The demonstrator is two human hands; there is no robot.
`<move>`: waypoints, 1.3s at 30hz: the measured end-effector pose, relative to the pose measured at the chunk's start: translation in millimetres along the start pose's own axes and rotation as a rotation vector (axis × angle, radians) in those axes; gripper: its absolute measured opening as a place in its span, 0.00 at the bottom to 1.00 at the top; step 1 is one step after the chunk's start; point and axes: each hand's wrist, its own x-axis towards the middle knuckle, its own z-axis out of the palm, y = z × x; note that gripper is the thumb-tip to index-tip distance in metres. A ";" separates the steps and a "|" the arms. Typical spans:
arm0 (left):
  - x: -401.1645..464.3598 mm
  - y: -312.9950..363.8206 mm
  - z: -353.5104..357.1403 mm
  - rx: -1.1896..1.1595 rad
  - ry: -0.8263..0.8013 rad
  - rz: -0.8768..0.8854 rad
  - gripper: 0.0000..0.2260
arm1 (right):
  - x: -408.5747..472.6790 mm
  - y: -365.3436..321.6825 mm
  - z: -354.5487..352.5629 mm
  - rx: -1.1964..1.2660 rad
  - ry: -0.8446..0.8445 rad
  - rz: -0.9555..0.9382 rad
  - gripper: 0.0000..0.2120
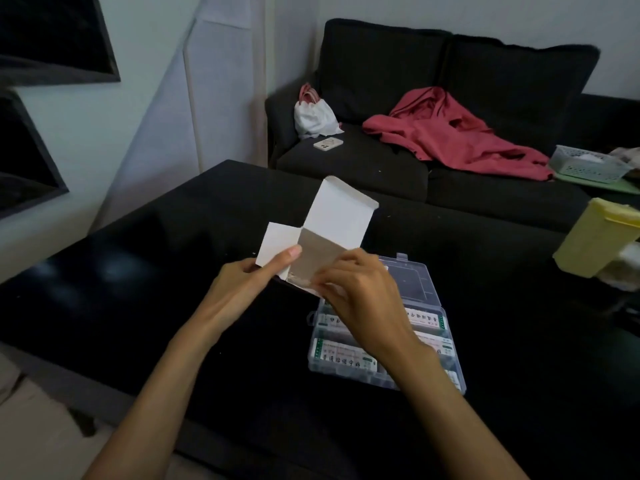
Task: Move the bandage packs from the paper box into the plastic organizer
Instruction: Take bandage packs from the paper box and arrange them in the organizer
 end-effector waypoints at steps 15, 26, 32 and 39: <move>-2.5 -1.4 -0.2 -0.118 -0.010 0.232 0.27 | 0.1 0.6 -0.9 -0.085 0.070 -0.140 0.11; 8.9 -10.9 -3.1 -0.007 -0.005 -0.120 0.35 | -8.3 7.5 2.7 -0.044 0.381 -0.207 0.10; 13.5 -20.9 -3.8 0.224 0.038 -0.280 0.48 | -14.5 16.6 11.3 0.017 0.250 -0.144 0.14; 14.8 -14.8 0.8 0.367 0.310 -0.271 0.43 | -13.6 7.8 5.0 0.486 0.097 0.384 0.13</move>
